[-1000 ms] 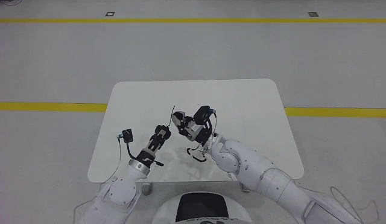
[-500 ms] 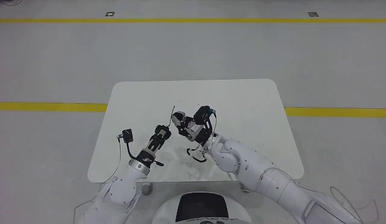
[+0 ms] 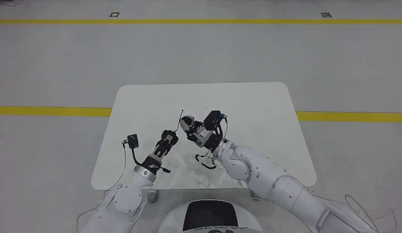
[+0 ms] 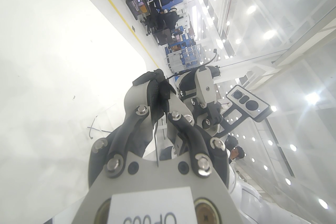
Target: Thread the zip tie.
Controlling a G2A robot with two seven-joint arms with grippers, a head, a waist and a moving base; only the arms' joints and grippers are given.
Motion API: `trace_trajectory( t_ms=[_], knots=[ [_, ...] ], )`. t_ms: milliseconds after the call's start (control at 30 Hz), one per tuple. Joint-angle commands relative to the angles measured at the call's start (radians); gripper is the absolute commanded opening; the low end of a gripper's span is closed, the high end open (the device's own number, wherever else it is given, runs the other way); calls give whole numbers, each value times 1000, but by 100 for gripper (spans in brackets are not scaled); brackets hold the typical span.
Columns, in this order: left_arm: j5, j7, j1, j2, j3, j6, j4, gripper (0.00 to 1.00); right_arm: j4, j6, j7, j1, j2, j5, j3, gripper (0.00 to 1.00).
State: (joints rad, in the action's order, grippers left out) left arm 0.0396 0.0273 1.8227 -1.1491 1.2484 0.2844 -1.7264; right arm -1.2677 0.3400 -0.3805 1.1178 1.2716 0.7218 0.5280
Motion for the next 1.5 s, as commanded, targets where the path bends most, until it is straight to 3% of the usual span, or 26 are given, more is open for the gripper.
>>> trace_trajectory(
  t_ms=[0, 1467],
  knots=[
    [0, 0, 0, 0, 0, 0, 0, 0, 0, 0, 2, 0, -1, -2, 1, 0],
    [0, 0, 0, 0, 0, 0, 0, 0, 29, 0, 11, -30, 9, -34, -28, 0]
  ],
)
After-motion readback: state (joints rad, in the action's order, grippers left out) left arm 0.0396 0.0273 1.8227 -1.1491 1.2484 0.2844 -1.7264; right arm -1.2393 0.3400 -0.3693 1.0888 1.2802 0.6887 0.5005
